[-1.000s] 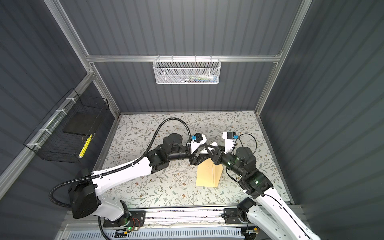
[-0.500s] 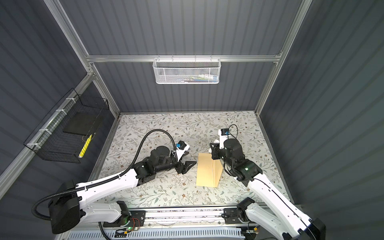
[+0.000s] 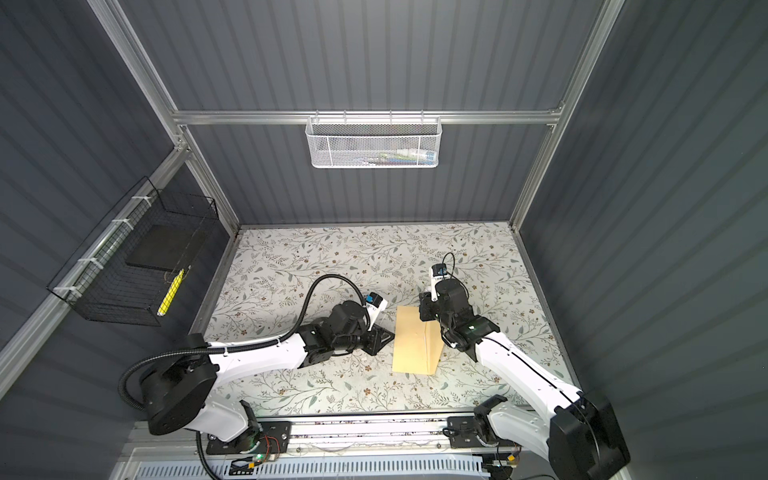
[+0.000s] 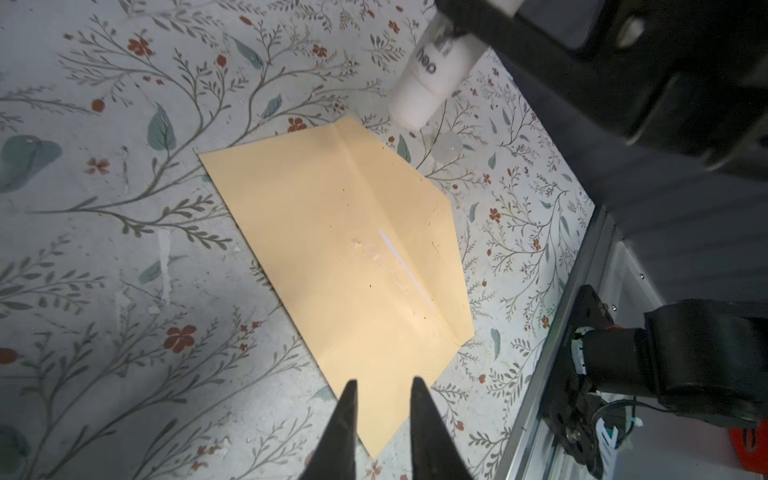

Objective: Place the letter into the envelope and seal it

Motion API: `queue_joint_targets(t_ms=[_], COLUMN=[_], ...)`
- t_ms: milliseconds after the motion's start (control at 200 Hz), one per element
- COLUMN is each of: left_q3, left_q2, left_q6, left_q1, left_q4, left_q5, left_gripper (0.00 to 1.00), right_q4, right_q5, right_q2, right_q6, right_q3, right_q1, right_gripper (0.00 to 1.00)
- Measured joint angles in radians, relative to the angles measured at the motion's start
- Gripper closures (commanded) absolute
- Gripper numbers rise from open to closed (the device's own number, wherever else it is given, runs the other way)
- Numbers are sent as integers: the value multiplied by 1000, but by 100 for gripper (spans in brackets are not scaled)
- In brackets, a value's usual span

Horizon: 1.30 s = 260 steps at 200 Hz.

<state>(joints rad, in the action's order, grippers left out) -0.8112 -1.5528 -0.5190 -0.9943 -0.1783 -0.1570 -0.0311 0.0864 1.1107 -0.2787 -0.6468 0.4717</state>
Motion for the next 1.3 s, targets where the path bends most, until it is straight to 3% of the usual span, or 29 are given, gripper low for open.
queue_joint_targets(t_ms=[410,1041,1301], left_q3=[-103,-104,-100], left_q2=[-179,-266,-274], left_q6=[-89,-172,-198], left_q1=[-49,-52,-52], left_q4=[13,42,42], left_q5=[2,44,58], left_gripper=[89,100,100], right_q4=[47,213,281], right_q5=[-6,79,105], right_q2=[101,283,306], right_q6=[-12,-36,-35], right_q3=[43,67,90], right_q1=[-6,-8,-8], right_gripper=[100,100,100])
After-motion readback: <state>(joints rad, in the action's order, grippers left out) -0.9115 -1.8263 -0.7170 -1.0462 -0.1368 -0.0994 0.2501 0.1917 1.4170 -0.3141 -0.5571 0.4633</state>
